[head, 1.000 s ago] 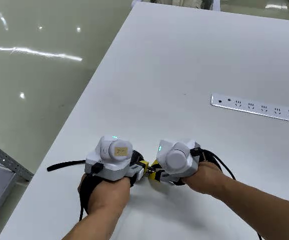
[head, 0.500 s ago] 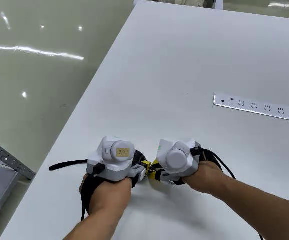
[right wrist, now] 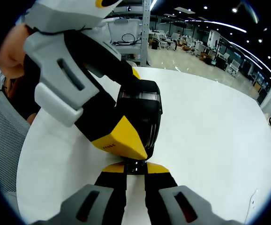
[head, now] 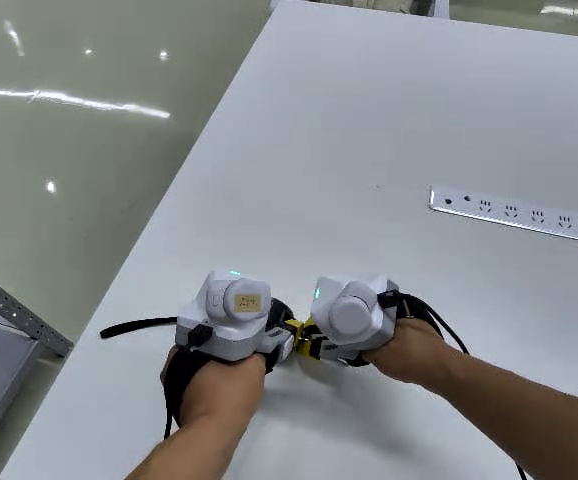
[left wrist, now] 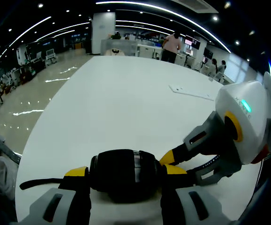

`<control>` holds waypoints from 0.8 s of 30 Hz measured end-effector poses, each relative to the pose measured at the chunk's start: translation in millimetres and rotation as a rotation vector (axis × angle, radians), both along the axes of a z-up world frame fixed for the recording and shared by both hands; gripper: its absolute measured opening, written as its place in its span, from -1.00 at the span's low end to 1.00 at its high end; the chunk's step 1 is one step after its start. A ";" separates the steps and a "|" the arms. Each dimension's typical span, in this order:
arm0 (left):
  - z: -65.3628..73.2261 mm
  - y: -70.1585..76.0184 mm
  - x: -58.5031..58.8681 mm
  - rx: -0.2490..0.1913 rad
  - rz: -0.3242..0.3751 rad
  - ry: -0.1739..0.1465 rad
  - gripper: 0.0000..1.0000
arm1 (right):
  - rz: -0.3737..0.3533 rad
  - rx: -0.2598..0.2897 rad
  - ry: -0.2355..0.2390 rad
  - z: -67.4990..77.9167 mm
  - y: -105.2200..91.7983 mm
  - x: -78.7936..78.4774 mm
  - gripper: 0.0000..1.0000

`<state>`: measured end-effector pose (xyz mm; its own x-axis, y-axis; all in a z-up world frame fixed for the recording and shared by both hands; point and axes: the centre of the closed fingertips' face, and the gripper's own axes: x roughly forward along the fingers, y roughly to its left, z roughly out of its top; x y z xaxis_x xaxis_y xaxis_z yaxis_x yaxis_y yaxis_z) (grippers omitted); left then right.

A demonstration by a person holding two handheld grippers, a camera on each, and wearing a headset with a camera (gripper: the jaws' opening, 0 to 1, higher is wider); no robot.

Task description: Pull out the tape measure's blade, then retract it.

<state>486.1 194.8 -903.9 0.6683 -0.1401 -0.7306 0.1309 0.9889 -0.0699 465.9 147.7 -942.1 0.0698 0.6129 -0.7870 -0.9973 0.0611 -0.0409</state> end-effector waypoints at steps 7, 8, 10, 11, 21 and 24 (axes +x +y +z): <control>-0.1 -0.2 -0.2 -0.002 -0.001 0.001 0.13 | 0.007 -0.005 -0.002 0.0 0.7 0.1 -0.73; -0.2 -0.2 -0.3 -0.002 -0.001 0.000 0.13 | 0.013 -0.009 -0.004 0.0 1.0 0.0 -0.73; -0.2 -0.2 -0.4 -0.003 -0.001 0.001 0.13 | 0.015 -0.010 -0.005 0.1 1.3 -0.2 -0.73; -0.2 -0.2 -0.4 -0.003 -0.001 0.001 0.13 | 0.016 -0.010 -0.005 0.1 1.3 -0.2 -0.73; 0.7 -0.1 0.6 0.001 0.000 0.007 0.15 | 0.025 -0.029 -0.011 0.4 1.8 0.5 -0.73; 1.1 0.5 0.8 0.001 0.001 0.000 0.16 | 0.032 -0.031 -0.022 0.5 1.2 0.4 -0.72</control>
